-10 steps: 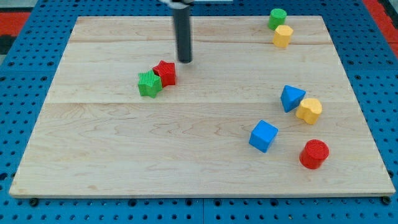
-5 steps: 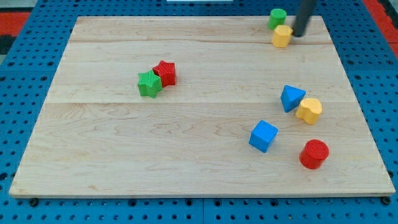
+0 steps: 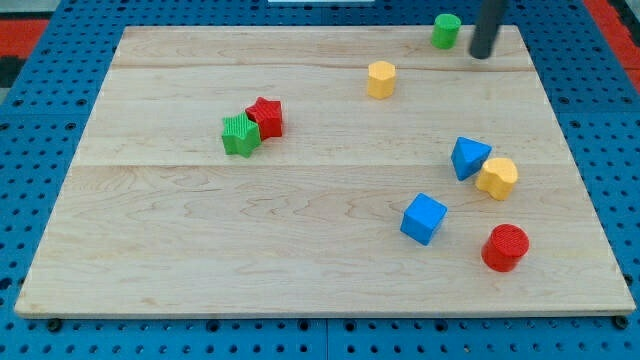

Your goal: Place the yellow hexagon on top of green star and red star

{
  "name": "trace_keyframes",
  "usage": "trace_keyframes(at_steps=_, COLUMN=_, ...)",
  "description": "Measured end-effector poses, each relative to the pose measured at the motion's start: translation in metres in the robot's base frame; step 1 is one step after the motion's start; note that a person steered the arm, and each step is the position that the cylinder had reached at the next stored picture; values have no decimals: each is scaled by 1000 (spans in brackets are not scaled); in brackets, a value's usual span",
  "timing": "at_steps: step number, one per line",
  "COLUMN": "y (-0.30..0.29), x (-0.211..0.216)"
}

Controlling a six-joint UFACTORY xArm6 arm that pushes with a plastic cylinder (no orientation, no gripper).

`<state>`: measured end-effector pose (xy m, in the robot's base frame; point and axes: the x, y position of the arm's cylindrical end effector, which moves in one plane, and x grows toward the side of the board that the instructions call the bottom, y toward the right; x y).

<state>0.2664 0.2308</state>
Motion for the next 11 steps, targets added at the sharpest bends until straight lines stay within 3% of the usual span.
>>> trace_keyframes(at_steps=1, y=-115, x=37)
trace_keyframes(at_steps=2, y=-238, x=28)
trace_keyframes(at_steps=3, y=-248, x=20)
trace_keyframes(at_steps=5, y=-326, x=16)
trace_keyframes(at_steps=7, y=-326, x=9)
trace_keyframes(at_steps=8, y=-296, x=22)
trace_keyframes(at_steps=9, y=-339, x=43)
trace_keyframes(at_steps=11, y=-363, x=71)
